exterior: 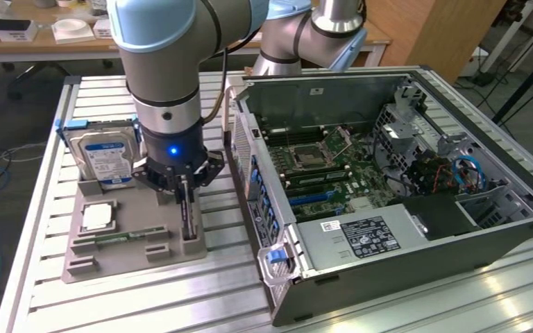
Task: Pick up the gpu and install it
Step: 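Pick up the gpu and move the gpu toward the slot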
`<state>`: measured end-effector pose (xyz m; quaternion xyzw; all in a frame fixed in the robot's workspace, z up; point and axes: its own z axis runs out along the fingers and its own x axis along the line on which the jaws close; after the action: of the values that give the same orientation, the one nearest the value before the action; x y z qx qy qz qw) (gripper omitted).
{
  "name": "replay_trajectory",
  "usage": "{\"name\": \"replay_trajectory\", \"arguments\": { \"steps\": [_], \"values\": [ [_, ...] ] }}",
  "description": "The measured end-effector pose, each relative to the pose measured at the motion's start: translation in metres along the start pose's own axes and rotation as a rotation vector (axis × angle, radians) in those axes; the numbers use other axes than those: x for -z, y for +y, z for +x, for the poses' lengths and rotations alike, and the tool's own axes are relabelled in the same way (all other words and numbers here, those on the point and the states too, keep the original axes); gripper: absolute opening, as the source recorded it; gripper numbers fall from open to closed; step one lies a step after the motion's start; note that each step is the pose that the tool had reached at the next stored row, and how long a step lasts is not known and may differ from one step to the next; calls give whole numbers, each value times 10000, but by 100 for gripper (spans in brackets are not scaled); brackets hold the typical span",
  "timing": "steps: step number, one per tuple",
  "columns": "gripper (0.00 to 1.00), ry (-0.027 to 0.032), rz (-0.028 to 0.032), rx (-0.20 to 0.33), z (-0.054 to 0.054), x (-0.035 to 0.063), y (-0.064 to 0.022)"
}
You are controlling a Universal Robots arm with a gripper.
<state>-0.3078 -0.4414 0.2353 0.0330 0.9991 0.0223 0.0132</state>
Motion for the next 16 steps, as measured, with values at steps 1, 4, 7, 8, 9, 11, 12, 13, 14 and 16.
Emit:
{"name": "replay_trajectory", "arguments": {
  "steps": [1,4,7,8,9,11,12,13,14,16],
  "values": [
    [26,0,1,0,0,0,0],
    [26,0,0,0,-1,0,0],
    [26,0,0,0,-2,0,0],
    [26,0,1,0,-3,0,0],
    [26,0,1,0,-5,0,0],
    [26,0,1,0,-7,0,0],
    [26,0,0,0,-7,0,0],
    [26,0,1,0,-7,0,0],
    [26,0,0,0,-8,0,0],
    [26,0,0,0,-8,0,1]
  ]
}}
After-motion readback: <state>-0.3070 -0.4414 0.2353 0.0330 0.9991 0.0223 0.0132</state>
